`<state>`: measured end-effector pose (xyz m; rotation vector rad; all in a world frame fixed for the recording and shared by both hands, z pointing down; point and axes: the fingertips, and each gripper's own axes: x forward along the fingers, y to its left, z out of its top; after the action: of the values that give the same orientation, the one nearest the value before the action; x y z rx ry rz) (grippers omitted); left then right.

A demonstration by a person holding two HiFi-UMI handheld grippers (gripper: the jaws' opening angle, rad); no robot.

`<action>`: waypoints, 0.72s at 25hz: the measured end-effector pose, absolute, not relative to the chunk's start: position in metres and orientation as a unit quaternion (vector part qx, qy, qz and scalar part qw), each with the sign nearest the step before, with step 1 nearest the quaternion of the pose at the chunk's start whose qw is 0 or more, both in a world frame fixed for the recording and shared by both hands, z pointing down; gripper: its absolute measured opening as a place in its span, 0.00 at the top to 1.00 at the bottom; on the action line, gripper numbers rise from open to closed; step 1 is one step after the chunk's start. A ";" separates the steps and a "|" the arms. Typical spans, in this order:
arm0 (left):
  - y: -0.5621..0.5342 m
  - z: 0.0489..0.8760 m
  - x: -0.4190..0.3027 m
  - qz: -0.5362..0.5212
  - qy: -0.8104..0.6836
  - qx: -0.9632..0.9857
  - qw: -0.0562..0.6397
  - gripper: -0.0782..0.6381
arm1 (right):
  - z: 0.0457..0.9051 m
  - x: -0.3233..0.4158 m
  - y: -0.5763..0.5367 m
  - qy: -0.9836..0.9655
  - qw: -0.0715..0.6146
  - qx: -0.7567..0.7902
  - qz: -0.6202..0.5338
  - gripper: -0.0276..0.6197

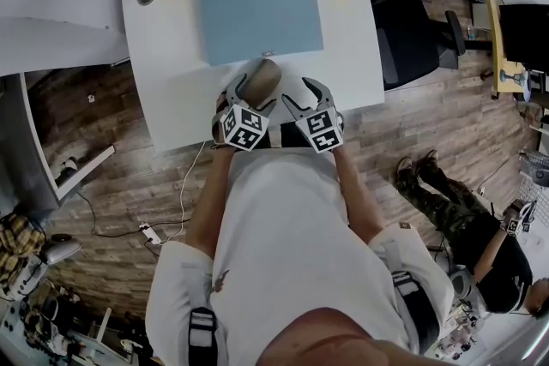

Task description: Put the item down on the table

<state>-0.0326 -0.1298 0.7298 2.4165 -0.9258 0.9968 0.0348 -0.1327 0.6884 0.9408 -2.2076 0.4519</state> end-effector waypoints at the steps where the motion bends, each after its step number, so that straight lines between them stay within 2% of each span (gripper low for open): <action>1: -0.131 0.724 -0.034 0.347 -0.332 0.859 0.178 0.26 | 0.685 0.034 -0.134 -0.851 0.338 0.364 0.170 0.54; 8: -0.145 0.673 -0.045 0.287 -0.368 0.872 0.147 0.33 | 0.646 0.028 -0.147 -0.859 0.292 0.397 0.138 0.56; 18: -0.166 0.571 -0.065 0.176 -0.421 0.887 0.074 0.35 | 0.551 0.022 -0.166 -0.859 0.212 0.462 0.063 0.56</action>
<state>-0.0645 -0.1657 0.5709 2.6609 -1.2650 0.5277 0.0220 -0.1663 0.5514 1.2837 -2.3847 0.1747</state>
